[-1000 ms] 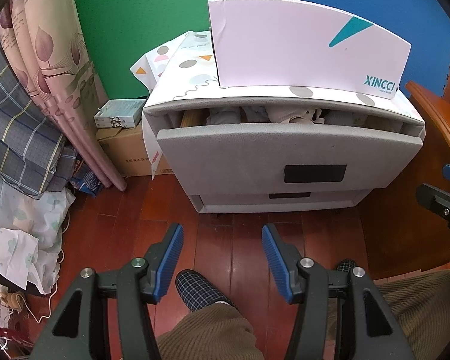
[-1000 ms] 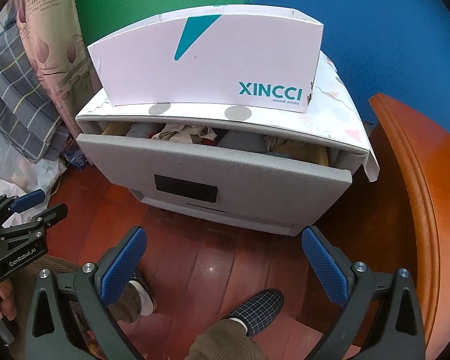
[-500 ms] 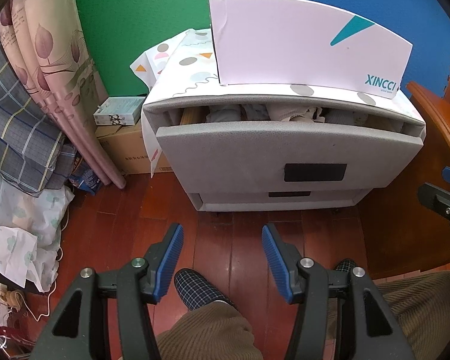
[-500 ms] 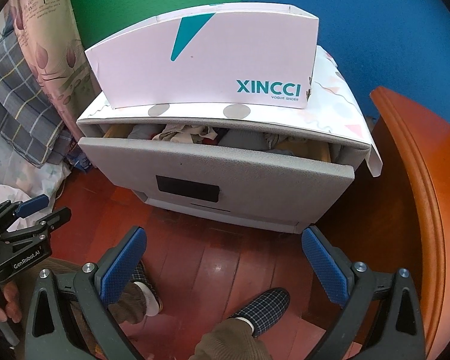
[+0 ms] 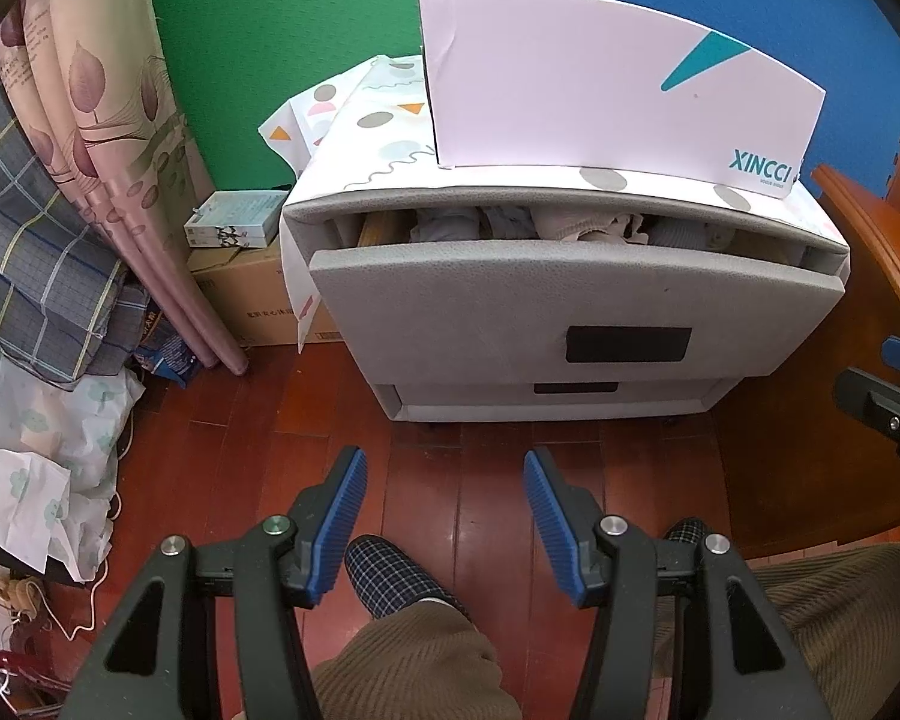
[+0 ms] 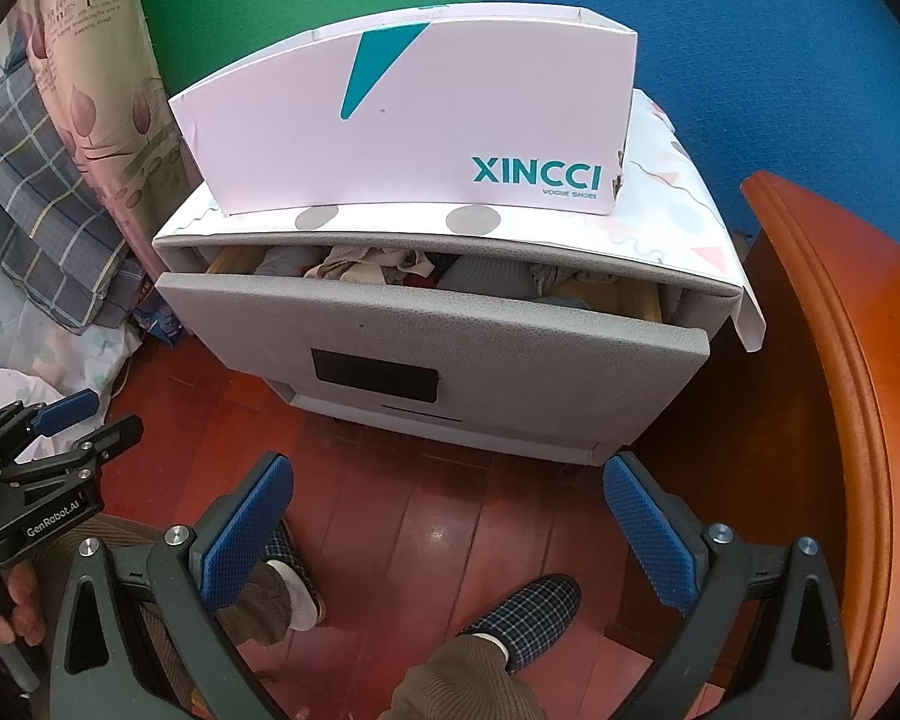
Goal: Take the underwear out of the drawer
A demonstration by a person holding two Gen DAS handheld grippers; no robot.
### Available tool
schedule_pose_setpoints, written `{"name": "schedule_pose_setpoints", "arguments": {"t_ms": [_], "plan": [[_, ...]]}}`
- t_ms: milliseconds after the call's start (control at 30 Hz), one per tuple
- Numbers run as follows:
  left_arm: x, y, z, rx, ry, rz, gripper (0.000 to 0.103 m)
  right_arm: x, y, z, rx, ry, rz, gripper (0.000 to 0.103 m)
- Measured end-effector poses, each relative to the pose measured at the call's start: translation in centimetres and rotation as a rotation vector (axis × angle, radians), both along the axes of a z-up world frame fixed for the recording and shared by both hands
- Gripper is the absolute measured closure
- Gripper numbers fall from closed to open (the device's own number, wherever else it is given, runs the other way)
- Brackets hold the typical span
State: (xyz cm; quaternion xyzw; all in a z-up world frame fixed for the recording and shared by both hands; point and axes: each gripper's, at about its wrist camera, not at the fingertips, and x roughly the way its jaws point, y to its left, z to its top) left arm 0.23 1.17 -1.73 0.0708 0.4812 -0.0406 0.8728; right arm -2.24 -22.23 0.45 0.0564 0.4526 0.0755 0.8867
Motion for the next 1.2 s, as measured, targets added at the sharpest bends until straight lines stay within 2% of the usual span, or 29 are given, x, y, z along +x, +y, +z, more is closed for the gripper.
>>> {"name": "schedule_pose_setpoints", "arguments": {"t_ms": [1200], "plan": [[0.49,0.09,-0.04,-0.013,0.011,0.015,0.047,-0.11,-0.67,-0.01,0.035,0.004,-0.008,0.000]]}}
